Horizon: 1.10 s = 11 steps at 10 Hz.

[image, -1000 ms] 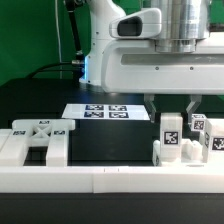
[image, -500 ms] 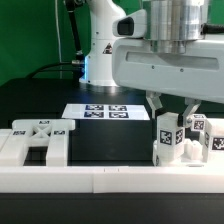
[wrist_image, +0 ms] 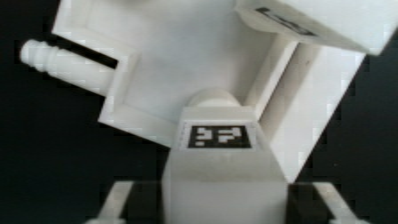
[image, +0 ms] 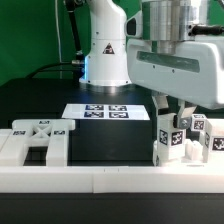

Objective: Assemble chair

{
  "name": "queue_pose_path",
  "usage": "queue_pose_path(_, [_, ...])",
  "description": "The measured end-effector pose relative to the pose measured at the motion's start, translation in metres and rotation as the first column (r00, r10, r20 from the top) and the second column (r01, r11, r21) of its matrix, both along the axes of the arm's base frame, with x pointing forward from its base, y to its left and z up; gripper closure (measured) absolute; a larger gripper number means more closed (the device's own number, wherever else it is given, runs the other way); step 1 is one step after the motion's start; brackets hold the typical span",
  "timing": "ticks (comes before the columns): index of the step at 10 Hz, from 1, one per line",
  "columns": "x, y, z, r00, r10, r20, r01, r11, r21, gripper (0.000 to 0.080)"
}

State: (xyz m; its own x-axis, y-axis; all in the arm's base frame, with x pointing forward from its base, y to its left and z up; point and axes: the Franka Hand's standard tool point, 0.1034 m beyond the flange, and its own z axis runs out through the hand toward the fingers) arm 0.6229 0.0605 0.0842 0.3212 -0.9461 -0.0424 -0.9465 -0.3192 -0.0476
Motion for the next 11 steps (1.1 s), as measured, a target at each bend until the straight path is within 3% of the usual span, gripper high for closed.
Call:
queue_pose_path(3, [-0.0001,0.0012,-0.0001,1.0,-0.021,-0.001,0.021,1.0,0.0,0.0497])
queue_pose_path(4, [-0.0001,0.001,-0.0001,1.0,0.012,0.001,-0.012,1.0,-0.001,0.0316])
queue_pose_path(5, [-0.0001,0.0003,0.0001,0.998,0.062,0.001,-0.062,0.998,-0.003,0.0316])
queue_pose_path(6, [0.0006,0.0003,0.0008,0.987,0.161,0.007,-0.161,0.987,-0.009,0.0187])
queue_pose_path(11, [0.0028,0.0012,0.0028,0.821,0.57,0.022,-0.569,0.821,-0.04,0.0151])
